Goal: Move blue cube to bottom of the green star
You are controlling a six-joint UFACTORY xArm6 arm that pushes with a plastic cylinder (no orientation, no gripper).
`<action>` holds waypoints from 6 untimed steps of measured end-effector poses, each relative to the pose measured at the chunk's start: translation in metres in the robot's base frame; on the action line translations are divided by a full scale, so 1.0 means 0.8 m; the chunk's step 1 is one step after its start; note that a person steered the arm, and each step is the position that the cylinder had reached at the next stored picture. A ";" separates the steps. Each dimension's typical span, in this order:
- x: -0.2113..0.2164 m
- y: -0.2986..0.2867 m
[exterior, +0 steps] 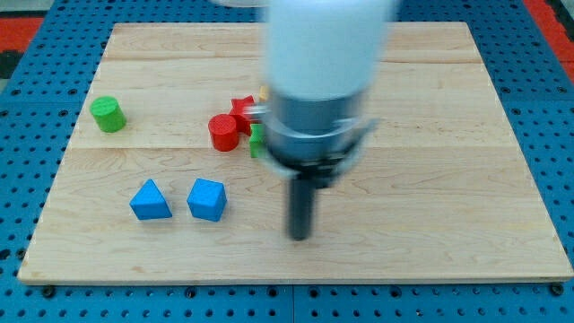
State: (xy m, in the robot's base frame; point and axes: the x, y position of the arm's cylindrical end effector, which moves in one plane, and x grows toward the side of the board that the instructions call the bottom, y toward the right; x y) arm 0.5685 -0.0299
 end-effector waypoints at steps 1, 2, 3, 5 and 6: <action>0.009 -0.118; 0.035 -0.186; -0.001 -0.238; -0.020 -0.142; -0.019 -0.065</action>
State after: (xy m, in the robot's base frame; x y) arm 0.5536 -0.0822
